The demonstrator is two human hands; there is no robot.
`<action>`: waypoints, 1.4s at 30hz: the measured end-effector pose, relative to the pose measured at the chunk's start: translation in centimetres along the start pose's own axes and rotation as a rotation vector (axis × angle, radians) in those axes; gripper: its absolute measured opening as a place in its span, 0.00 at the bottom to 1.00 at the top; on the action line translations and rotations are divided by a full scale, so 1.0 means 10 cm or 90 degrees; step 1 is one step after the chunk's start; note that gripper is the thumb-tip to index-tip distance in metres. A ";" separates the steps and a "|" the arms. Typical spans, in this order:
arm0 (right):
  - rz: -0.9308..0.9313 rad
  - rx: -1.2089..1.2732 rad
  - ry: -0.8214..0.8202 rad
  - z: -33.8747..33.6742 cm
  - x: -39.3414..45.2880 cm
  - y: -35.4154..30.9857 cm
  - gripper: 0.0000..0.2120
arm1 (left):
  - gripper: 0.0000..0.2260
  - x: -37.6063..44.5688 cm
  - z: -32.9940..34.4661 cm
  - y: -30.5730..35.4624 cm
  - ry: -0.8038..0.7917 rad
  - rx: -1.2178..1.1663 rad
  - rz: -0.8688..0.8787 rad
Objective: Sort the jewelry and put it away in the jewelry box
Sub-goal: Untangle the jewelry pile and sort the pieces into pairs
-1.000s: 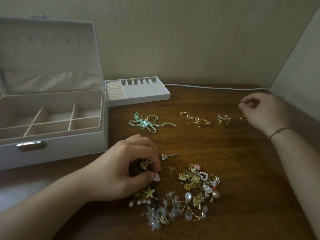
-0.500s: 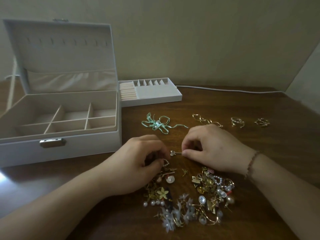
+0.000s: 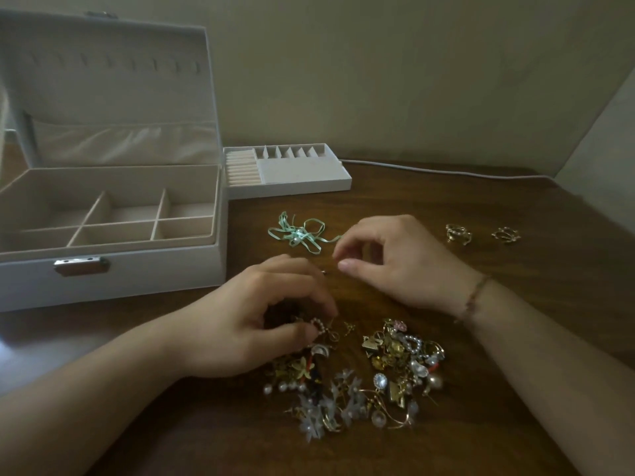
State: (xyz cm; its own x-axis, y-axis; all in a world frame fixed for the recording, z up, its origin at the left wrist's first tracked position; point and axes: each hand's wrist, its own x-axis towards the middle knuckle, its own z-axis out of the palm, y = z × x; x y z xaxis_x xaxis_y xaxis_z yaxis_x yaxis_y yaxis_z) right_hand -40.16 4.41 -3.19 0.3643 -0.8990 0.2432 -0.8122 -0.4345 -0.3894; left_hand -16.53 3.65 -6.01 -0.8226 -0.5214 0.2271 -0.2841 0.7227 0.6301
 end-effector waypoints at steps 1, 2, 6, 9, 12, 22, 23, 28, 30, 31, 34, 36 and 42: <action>-0.011 0.005 -0.044 -0.12 -0.08 0.01 0.04 | 0.12 -0.01 -0.01 0.00 -0.011 0.004 0.009; -0.009 0.009 -0.111 -0.25 -0.17 0.02 0.03 | 0.13 -0.01 -0.02 0.00 -0.024 0.008 0.020; 0.035 -0.008 -0.312 -0.60 -0.39 0.03 0.10 | 0.14 -0.01 -0.02 0.01 -0.082 0.004 0.034; 0.007 -0.015 -0.297 -0.65 -0.40 -0.03 0.10 | 0.11 -0.02 -0.04 0.04 -0.092 -0.024 0.024; -0.048 -0.008 -0.323 -0.57 -0.41 -0.12 0.12 | 0.10 -0.03 -0.05 0.07 -0.089 -0.034 0.015; -0.061 -0.087 -0.446 -0.28 -0.39 -0.26 0.14 | 0.10 -0.01 -0.06 0.09 -0.093 -0.017 0.024; -0.033 -0.081 -0.454 -0.31 -0.39 -0.24 0.14 | 0.10 -0.02 -0.06 0.09 -0.095 -0.017 0.028; 0.070 -0.011 -0.439 -0.43 -0.39 -0.12 0.19 | 0.14 -0.02 -0.06 0.06 -0.107 -0.033 0.030; 0.102 0.013 -0.435 -0.48 -0.40 -0.05 0.19 | 0.13 -0.02 -0.06 0.03 -0.102 -0.019 0.043; 0.116 0.016 -0.431 -0.50 -0.40 -0.01 0.20 | 0.14 -0.01 -0.05 0.01 -0.101 -0.006 0.052; 0.157 0.039 -0.414 -0.56 -0.40 0.09 0.23 | 0.18 0.01 -0.01 -0.05 -0.105 0.021 0.077; 0.167 0.057 -0.412 -0.57 -0.40 0.13 0.25 | 0.20 0.03 0.02 -0.08 -0.111 0.032 0.091; 0.187 0.120 -0.414 -0.59 -0.39 0.16 0.23 | 0.21 0.02 0.01 -0.08 -0.136 0.069 0.096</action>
State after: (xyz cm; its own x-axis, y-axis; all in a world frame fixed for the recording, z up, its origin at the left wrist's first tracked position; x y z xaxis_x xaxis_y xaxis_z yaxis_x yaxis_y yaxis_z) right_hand -45.60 7.54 0.44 0.3874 -0.8059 -0.4477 -0.8474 -0.1200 -0.5172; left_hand -16.54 3.02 -6.57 -0.9413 -0.3058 0.1433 -0.1926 0.8347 0.5159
